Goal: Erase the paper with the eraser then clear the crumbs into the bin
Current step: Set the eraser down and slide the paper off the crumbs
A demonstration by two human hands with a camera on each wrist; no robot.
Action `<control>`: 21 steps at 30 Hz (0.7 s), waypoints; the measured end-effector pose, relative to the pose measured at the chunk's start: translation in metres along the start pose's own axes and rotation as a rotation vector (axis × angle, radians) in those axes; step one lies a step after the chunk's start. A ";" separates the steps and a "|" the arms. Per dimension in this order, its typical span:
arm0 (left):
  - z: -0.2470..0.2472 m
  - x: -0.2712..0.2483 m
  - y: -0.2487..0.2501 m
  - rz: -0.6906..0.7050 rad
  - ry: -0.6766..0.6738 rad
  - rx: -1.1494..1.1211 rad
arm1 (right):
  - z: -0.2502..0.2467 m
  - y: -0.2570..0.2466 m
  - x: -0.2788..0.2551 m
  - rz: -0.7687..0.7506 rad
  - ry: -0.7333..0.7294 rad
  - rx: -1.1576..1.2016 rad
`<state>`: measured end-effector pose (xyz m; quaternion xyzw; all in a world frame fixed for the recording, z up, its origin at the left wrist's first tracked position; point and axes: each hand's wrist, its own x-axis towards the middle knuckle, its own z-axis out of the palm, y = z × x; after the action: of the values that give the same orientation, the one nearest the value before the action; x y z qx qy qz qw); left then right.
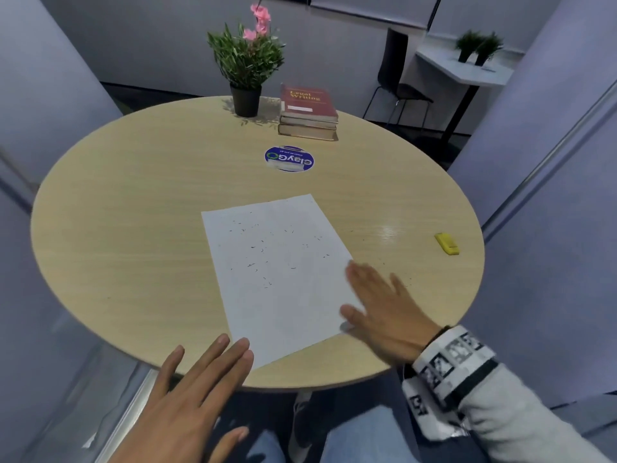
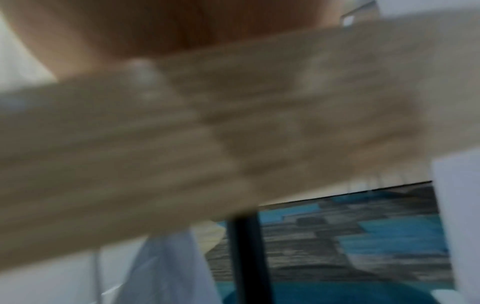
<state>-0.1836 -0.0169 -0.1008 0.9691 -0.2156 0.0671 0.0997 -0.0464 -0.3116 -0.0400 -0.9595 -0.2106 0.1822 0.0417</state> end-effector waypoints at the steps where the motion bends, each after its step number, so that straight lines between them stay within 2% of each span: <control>1: -0.002 0.001 0.000 0.007 0.009 -0.011 | -0.006 0.013 0.002 0.062 0.006 0.012; 3: -0.010 0.002 0.003 0.018 0.063 -0.035 | -0.020 0.018 0.002 0.081 0.047 0.051; 6: -0.023 0.009 0.008 0.027 0.135 -0.015 | -0.037 -0.023 -0.003 -0.089 0.086 0.109; 11: -0.012 0.026 -0.003 0.059 -0.059 0.168 | -0.017 -0.138 0.002 -0.435 -0.015 0.081; 14: 0.000 0.022 -0.008 0.088 -0.129 0.170 | 0.001 -0.161 0.010 -0.502 -0.120 0.079; 17: 0.004 0.010 -0.003 0.069 -0.060 0.061 | 0.006 -0.127 0.016 -0.406 -0.092 0.014; 20: 0.008 0.004 0.002 0.022 0.008 0.006 | -0.009 -0.071 0.021 -0.105 -0.083 -0.010; 21: 0.007 0.005 0.004 0.009 0.029 -0.011 | -0.014 -0.063 0.021 -0.056 -0.073 -0.019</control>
<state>-0.1804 -0.0235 -0.1066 0.9664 -0.2190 0.0802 0.1078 -0.0484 -0.2455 -0.0236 -0.9464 -0.2403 0.2139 0.0301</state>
